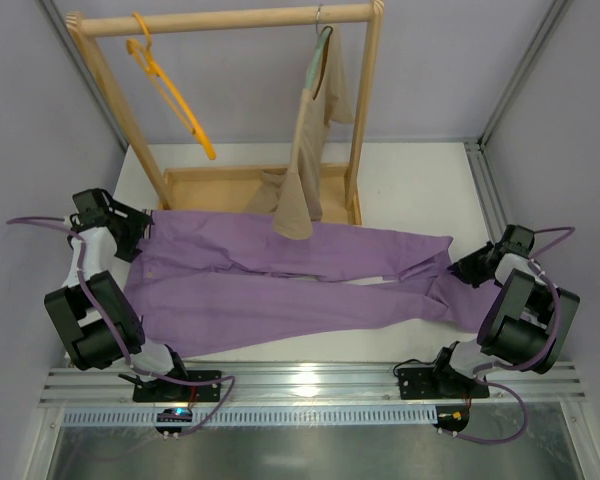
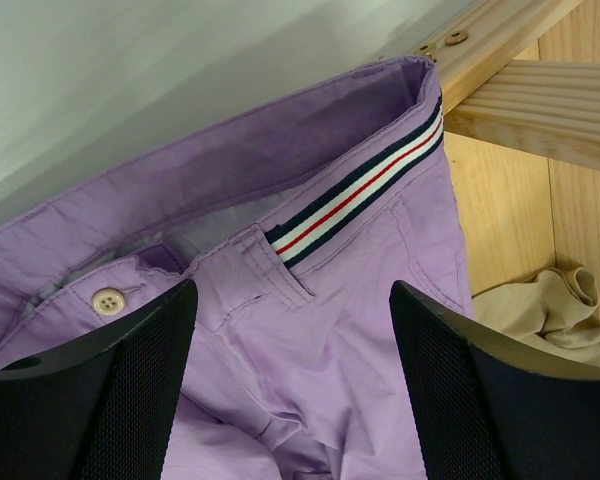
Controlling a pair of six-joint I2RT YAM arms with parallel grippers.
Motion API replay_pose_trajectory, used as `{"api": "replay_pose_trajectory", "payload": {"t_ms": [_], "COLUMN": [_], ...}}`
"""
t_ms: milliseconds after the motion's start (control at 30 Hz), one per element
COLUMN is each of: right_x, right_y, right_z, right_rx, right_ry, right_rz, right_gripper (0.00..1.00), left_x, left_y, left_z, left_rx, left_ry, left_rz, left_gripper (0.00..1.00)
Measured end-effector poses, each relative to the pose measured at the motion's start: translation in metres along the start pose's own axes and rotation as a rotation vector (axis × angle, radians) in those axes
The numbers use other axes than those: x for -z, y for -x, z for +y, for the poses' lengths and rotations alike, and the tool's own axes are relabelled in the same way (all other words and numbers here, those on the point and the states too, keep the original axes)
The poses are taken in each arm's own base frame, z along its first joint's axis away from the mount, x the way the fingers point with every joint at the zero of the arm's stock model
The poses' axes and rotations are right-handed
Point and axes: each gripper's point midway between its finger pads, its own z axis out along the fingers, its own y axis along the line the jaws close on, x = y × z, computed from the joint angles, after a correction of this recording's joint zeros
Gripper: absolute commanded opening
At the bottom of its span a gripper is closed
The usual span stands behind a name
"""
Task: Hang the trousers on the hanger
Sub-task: Fold the trousers
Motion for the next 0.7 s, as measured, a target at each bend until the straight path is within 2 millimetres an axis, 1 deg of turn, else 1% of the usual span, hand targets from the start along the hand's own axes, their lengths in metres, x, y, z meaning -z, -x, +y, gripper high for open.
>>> {"api": "replay_pose_trajectory", "payload": {"t_ms": [33, 233, 367, 433, 467, 567, 700], "right_x": [0.0, 0.0, 0.011, 0.02, 0.026, 0.042, 0.053], "right_y": [0.001, 0.006, 0.014, 0.026, 0.036, 0.057, 0.069], "right_z": [0.0, 0.0, 0.0, 0.008, 0.016, 0.034, 0.043], "right_rx": [0.009, 0.049, 0.085, 0.108, 0.124, 0.16, 0.188], "right_ry": [0.001, 0.004, -0.035, -0.04, -0.034, -0.009, -0.007], "right_rz": [-0.004, -0.023, -0.044, -0.068, -0.094, -0.16, -0.194], "right_gripper": [0.04, 0.04, 0.04, 0.04, 0.04, 0.04, 0.04], "left_x": [0.0, 0.002, 0.002, 0.002, 0.002, 0.002, 0.001], "left_y": [0.0, 0.0, 0.001, 0.001, 0.001, 0.001, 0.002], "left_z": [0.0, 0.002, 0.001, 0.001, 0.002, 0.001, 0.003], "left_rx": [-0.002, -0.002, -0.002, -0.002, -0.001, 0.001, 0.0], "left_ry": [0.002, 0.014, 0.013, 0.015, 0.016, 0.016, 0.031], "left_rz": [0.001, 0.004, 0.002, 0.002, 0.002, 0.001, 0.0], "left_gripper": [0.78, 0.78, 0.78, 0.78, 0.78, 0.78, 0.78]}}
